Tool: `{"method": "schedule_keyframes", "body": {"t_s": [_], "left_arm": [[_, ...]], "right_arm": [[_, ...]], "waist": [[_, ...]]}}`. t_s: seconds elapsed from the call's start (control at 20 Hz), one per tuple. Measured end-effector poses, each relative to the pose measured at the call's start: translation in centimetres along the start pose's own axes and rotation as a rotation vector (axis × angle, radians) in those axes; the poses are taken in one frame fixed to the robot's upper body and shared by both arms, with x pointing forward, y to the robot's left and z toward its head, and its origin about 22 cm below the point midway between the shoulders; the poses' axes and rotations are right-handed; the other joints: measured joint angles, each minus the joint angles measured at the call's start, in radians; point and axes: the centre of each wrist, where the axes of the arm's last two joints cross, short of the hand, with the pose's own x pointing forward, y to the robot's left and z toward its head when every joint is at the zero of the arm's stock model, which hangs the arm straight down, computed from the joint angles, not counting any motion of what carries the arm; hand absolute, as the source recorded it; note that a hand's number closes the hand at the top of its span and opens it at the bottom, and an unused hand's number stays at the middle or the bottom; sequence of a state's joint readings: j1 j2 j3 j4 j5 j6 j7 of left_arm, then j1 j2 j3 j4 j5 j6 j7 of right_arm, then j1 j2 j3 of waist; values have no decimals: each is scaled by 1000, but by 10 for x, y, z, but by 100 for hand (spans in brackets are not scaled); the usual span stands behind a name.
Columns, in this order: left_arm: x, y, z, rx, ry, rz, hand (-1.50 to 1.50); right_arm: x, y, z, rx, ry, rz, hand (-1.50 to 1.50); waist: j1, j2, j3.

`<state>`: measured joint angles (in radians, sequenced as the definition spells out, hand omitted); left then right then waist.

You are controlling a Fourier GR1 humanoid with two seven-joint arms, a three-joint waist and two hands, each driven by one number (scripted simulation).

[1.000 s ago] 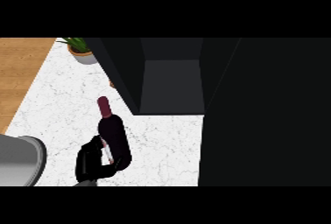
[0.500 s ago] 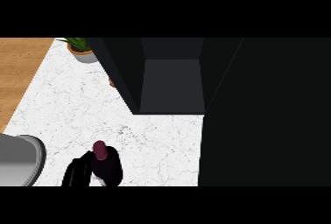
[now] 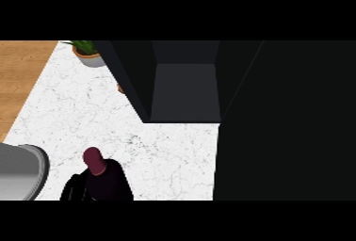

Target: Pick up the wine, place it into the cabinet and close the cabinet

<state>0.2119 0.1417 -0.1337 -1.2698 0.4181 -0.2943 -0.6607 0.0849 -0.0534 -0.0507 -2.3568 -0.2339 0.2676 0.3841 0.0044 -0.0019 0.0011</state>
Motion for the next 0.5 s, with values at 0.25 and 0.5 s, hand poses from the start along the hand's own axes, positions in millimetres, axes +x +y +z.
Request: {"method": "schedule_keyframes", "body": {"t_s": [0.25, 0.5], "left_arm": [[26, -26, -11, -26, -15, 18, 150], [52, -55, -36, -38, -38, 12, 150]], "right_arm": [[0, -1, -3, -5, 14, -3, -150], [-4, 0, -5, 4, 10, -8, -150]], "waist": [[-1, 0, 0], [-2, 1, -1]]}}
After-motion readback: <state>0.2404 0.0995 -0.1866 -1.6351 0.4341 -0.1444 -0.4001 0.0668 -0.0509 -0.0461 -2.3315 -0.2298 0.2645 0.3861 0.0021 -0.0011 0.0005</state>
